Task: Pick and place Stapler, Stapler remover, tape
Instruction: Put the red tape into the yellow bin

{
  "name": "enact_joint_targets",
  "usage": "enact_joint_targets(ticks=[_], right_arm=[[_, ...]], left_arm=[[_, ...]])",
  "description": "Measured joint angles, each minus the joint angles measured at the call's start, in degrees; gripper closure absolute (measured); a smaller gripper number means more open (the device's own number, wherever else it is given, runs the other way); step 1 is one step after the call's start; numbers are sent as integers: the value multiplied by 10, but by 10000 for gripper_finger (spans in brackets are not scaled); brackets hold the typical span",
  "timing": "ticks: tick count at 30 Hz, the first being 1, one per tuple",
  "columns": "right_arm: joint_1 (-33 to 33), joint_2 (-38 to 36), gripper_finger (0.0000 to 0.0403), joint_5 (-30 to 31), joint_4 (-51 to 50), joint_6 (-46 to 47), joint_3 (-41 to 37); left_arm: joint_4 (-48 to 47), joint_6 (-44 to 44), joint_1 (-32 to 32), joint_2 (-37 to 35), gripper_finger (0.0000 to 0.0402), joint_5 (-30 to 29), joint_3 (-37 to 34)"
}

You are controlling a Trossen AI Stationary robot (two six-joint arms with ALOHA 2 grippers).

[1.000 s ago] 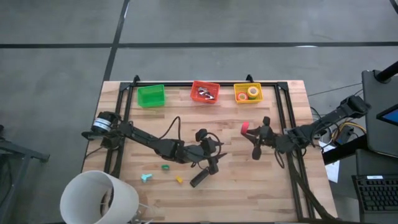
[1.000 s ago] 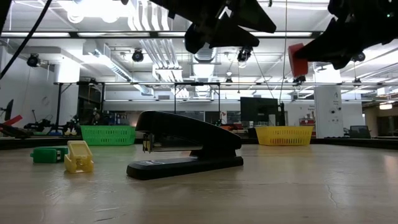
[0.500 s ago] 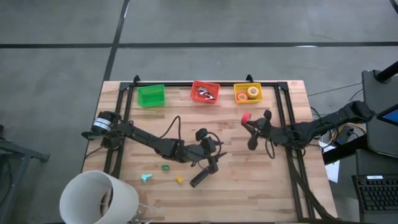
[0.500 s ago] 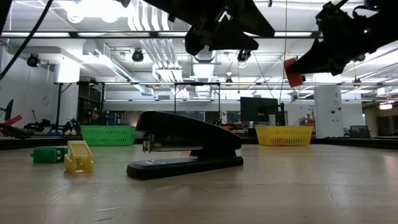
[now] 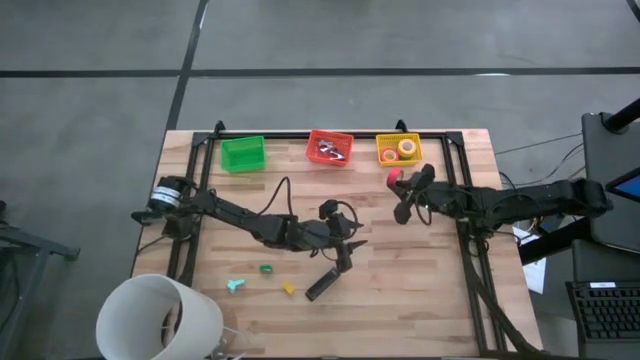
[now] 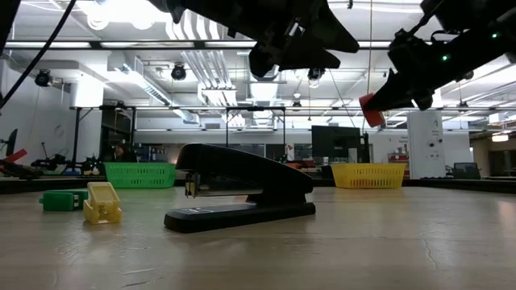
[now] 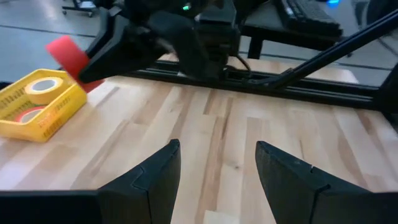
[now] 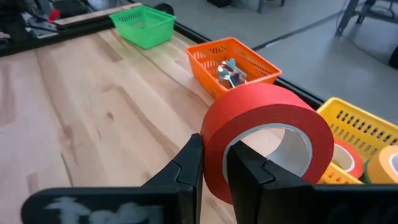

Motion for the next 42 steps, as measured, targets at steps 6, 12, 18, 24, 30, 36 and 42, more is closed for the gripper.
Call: enact_joint_targets(ticks=[6, 12, 18, 24, 30, 36, 42], right_arm=[[-41, 0, 355, -30, 0, -17, 0], [-77, 1, 357, -33, -15, -31, 11], [-125, 25, 355, -53, -36, -40, 50], [-174, 74, 355, -75, -38, -59, 72], [-238, 138, 355, -122, -38, -68, 98], [-313, 232, 354, -128, -50, -78, 153], [-370, 348, 351, -162, -85, -101, 225]], left_arm=[[70, 7, 11, -2, 193, 56, -36], [86, -8, 22, -17, 193, 58, -73], [148, -3, 20, -41, 193, 71, -115], [223, -2, 25, -69, 193, 82, -182], [261, -5, 25, -100, 193, 78, -230], [307, -8, 26, -110, 193, 74, -259], [306, -11, 26, -111, 193, 74, -261]])
